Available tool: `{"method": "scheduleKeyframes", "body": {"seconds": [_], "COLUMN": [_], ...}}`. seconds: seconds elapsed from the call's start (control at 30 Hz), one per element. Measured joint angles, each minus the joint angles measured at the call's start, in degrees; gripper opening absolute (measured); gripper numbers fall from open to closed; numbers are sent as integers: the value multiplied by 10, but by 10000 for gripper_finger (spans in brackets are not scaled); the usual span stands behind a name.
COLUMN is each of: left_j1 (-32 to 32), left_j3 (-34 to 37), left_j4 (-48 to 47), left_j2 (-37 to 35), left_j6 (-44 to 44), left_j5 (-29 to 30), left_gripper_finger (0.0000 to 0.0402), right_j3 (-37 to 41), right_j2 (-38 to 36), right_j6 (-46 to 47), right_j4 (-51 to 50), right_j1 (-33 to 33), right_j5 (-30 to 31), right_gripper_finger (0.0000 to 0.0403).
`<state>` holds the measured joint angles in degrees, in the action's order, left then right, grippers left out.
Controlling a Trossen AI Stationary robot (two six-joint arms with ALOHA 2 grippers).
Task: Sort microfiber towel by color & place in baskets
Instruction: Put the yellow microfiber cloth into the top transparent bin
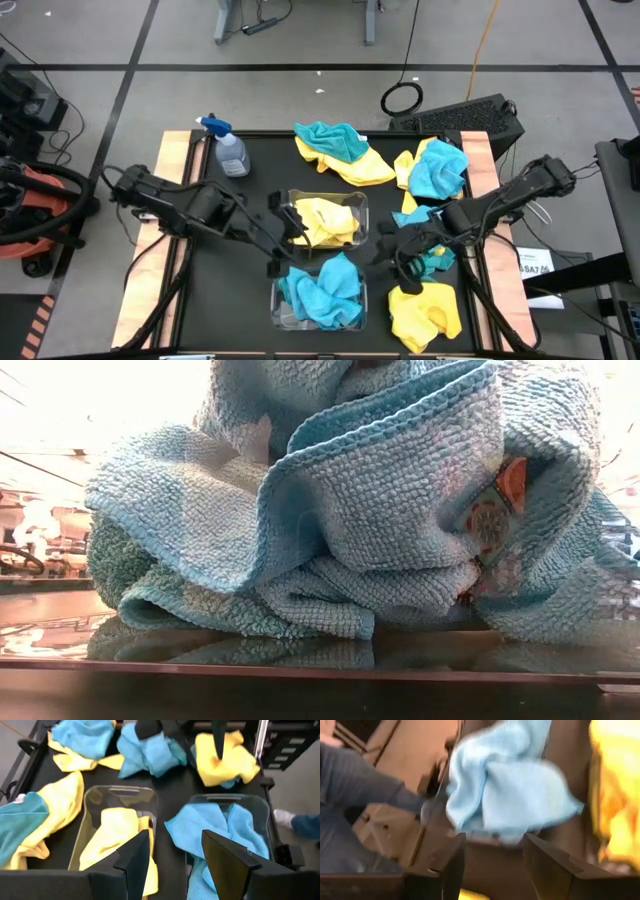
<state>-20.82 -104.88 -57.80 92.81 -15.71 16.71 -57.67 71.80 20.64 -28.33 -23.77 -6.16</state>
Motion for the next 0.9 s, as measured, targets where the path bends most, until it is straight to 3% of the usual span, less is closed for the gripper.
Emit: {"method": "scheduleKeyframes", "body": {"seconds": [0.33, 0.67, 0.9], "left_j1": [2, 13, 21], "left_j3": [0, 0, 0], "left_j4": [-6, 15, 44], "left_j2": [45, 56, 56], "left_j6": [27, 57, 71], "left_j5": [0, 0, 0], "left_gripper_finger": [187, 187, 187], "right_j3": [0, 0, 0], "right_j2": [-3, 28, 76], "right_j6": [111, 257, 298], "right_j4": [-47, -125, -133], "right_j1": [-118, -251, -293], "right_j5": [-10, 76, 141], "right_gripper_finger": [187, 187, 187]}}
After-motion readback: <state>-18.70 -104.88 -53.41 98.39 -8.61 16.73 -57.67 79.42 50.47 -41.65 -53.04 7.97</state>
